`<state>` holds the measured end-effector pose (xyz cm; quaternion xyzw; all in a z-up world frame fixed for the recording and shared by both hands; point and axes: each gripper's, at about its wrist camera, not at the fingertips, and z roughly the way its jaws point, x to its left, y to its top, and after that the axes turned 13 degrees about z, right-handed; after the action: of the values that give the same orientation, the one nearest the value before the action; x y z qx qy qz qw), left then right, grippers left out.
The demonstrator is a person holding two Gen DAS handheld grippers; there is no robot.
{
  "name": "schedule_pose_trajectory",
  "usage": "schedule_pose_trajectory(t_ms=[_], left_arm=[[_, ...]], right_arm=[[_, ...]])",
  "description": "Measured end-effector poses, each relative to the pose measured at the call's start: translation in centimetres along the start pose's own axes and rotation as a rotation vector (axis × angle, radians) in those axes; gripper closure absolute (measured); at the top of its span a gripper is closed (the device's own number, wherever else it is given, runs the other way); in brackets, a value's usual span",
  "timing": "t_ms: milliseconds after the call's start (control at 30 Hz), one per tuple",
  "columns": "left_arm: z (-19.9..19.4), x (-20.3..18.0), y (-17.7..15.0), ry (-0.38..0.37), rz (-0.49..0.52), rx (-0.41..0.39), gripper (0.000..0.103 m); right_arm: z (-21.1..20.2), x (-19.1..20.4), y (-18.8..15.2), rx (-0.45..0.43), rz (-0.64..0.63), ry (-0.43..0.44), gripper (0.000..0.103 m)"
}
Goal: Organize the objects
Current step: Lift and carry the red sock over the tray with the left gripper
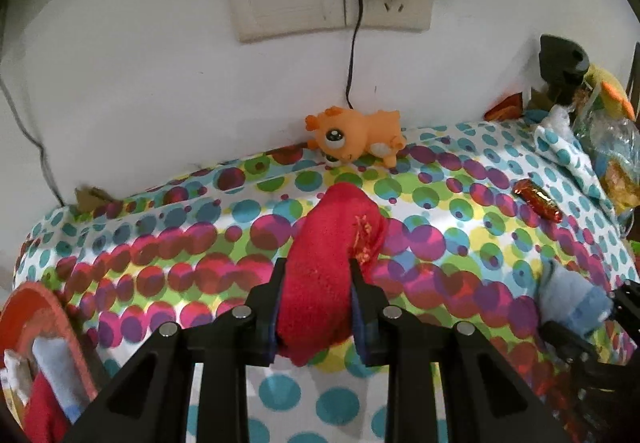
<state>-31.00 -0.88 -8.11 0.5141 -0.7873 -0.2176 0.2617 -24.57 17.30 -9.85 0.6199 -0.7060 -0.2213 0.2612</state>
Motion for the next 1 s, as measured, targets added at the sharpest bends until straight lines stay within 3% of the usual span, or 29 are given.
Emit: schedule_pose_trajectory(t_ms=[400, 1000], left_arm=[[-4.7, -0.4, -3.5, -0.04, -0.068, -0.005, 0.075], [-11.5, -1.2, -8.1, -0.037, -0.087, -0.007, 0.075]], right_arm=[[0.1, 0.2, 0.1, 0.0, 0.006, -0.009, 0.067], [0.2, 0.3, 0.2, 0.0, 0.016, -0.022, 0.067]])
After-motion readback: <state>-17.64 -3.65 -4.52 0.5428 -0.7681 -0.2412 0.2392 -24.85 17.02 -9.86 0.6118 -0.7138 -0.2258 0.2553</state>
